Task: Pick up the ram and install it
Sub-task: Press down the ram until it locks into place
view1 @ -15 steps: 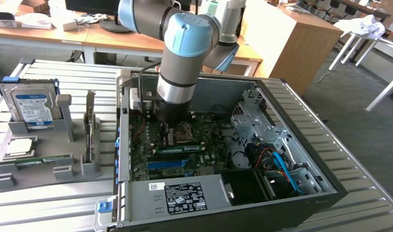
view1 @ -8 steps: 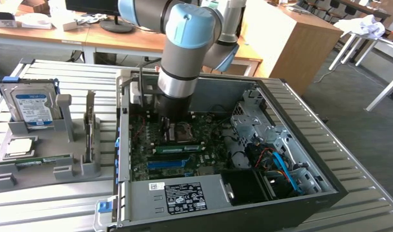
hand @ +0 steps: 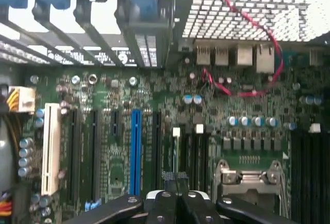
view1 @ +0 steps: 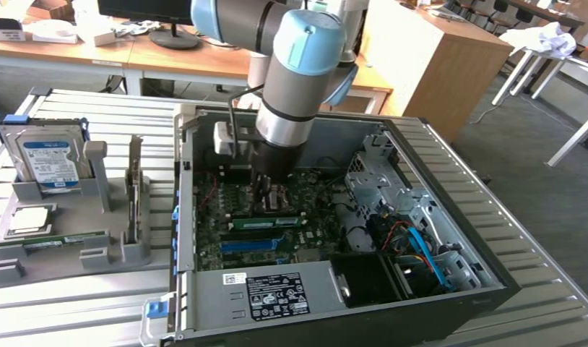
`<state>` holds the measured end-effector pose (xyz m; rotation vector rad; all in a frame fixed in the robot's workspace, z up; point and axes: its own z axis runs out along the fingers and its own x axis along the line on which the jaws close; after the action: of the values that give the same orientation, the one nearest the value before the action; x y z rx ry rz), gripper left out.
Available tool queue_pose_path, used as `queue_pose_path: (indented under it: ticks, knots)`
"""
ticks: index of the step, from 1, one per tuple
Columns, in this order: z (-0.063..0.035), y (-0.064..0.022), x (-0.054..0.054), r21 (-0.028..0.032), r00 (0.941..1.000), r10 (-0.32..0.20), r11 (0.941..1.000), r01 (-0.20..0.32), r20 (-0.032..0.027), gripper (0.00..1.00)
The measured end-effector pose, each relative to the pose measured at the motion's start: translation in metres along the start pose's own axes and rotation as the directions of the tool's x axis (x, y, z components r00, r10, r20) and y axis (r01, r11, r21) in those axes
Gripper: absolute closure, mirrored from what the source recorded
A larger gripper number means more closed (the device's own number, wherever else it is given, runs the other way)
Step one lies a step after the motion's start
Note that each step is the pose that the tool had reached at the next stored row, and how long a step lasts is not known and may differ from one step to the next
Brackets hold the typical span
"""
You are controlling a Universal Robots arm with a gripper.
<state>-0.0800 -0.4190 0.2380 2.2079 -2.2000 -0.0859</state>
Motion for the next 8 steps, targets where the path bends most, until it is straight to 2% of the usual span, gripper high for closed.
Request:
queue_pose_path:
  ticks: [2, 8]
  knots:
    - [-0.0001, -0.0028, 0.0000, -0.0031, 1.0000, 0.000, 1.0000, 0.000, 0.0003, 0.90]
    - [-0.0011, -0.0052, 0.0001, -0.0076, 1.0000, 0.000, 1.0000, 0.000, -0.0002, 0.90]
